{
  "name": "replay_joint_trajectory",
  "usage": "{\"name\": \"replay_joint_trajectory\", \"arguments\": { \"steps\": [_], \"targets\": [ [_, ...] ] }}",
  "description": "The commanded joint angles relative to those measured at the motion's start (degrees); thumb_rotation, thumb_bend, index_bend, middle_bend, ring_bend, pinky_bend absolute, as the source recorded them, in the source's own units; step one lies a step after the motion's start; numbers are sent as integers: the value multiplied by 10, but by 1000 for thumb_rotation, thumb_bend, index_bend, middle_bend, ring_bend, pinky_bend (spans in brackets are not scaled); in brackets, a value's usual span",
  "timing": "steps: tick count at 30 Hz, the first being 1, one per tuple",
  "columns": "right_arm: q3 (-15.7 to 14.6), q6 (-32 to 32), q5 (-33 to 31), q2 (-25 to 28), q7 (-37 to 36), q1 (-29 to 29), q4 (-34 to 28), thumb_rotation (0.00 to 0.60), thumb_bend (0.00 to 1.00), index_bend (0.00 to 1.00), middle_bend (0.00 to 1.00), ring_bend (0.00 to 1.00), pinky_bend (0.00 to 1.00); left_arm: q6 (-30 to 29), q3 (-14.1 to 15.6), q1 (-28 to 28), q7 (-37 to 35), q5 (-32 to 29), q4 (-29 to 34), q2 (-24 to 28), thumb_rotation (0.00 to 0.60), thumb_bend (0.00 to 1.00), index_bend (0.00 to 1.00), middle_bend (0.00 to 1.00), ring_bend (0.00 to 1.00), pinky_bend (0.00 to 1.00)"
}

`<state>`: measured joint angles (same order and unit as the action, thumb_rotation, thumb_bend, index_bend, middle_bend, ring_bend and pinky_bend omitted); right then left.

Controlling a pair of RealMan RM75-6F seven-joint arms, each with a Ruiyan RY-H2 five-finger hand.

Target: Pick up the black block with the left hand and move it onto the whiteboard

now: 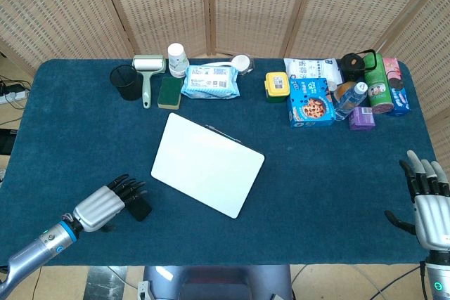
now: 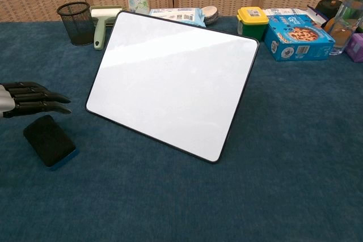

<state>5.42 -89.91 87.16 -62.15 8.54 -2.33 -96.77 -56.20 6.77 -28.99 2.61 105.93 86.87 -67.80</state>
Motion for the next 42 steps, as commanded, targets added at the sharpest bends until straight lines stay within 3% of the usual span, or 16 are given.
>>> {"name": "replay_joint_trajectory", "arguments": {
  "steps": [1, 11, 16, 28, 34, 42],
  "targets": [
    [0, 0, 0, 0, 0, 0, 0, 600, 0, 46, 0, 0, 0, 14, -1, -7, 13, -10, 2, -11, 600, 120, 0, 0, 0, 64],
    [1, 1, -3, 0, -2, 0, 1, 600, 0, 46, 0, 0, 0, 38, -5, -20, 57, -41, 0, -47, 600, 127, 14, 60, 0, 136],
    [1, 2, -4, -1, -2, -1, 2, 600, 0, 46, 0, 0, 0, 35, -6, -20, 84, -49, -4, -60, 600, 142, 167, 183, 73, 219],
    [0, 6, -4, 0, -8, -3, 3, 600, 0, 46, 0, 0, 0, -9, -6, -4, 137, -54, -32, -99, 600, 227, 424, 384, 245, 343],
    [-1, 6, -2, 0, -10, -3, 3, 600, 0, 46, 0, 0, 0, -43, -3, 2, 136, -40, -51, -113, 600, 265, 501, 453, 322, 444],
    [0, 4, -1, 3, -15, -2, 2, 600, 0, 46, 0, 0, 0, -87, -4, 5, 120, -24, -51, -114, 600, 275, 516, 466, 332, 455]
  ]
}}
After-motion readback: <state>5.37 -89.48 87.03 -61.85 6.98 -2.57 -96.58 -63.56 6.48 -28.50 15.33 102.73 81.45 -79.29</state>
